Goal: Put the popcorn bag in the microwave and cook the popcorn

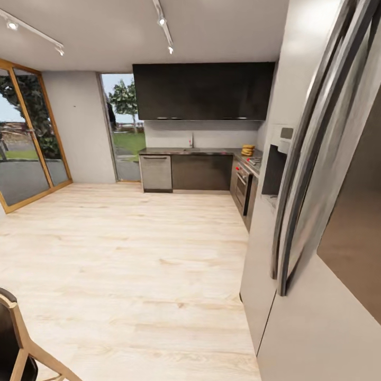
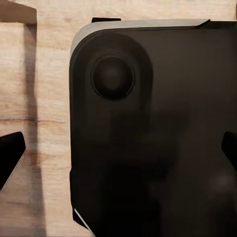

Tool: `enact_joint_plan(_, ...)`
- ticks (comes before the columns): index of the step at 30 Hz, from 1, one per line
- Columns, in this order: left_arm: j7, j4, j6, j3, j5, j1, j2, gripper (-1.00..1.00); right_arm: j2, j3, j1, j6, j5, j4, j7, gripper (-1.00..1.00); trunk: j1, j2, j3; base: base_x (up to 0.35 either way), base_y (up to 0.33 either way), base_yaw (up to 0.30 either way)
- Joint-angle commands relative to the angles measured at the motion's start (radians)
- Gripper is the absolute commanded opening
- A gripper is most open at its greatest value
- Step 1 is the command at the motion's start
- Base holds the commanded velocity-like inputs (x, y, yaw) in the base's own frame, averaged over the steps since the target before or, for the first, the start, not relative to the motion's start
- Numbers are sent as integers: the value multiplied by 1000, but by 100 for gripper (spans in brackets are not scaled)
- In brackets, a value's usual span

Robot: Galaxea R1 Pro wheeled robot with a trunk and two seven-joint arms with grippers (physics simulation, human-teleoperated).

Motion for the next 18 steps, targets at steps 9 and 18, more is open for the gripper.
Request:
enact_joint_plan(9, 0, 0, -2, 0, 3, 0, 0, 100, 0, 1, -1, -3, 3, 0, 0, 100, 1, 0, -1, 299, 111, 0)
enact_joint_plan(18, 0, 0, 0, -1, 3, 0, 0, 100, 0, 1, -1, -3, 3, 0, 0, 100, 1, 0, -1, 303, 124, 0)
